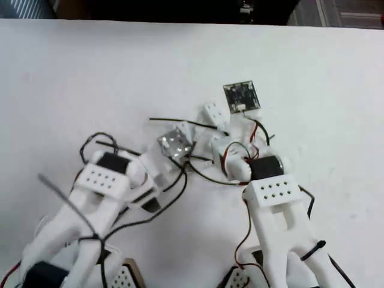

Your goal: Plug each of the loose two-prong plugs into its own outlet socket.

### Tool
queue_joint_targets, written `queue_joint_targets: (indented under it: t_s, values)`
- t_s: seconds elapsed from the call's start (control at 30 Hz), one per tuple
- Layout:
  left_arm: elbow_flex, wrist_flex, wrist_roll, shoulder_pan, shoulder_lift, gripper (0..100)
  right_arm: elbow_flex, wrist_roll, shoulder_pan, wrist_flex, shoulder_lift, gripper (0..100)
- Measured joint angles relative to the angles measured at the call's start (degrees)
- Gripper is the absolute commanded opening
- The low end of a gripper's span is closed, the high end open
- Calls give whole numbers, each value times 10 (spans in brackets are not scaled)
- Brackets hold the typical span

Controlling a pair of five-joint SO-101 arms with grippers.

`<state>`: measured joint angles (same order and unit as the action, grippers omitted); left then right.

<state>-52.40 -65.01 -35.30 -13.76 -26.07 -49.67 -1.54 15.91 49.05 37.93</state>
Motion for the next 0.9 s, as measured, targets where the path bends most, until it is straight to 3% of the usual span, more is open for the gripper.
queue_joint_targets:
  t_s: [0.23, 0.63, 0.9]
  values:
    - [43, 59, 0, 0, 135, 285, -1, 0, 0, -12, 0, 135]
    - [49, 84, 0, -1, 170, 19, -1, 0, 0, -12, 0, 135]
    - [67, 55, 0, -1, 166, 22, -1, 0, 0, -12, 0, 135]
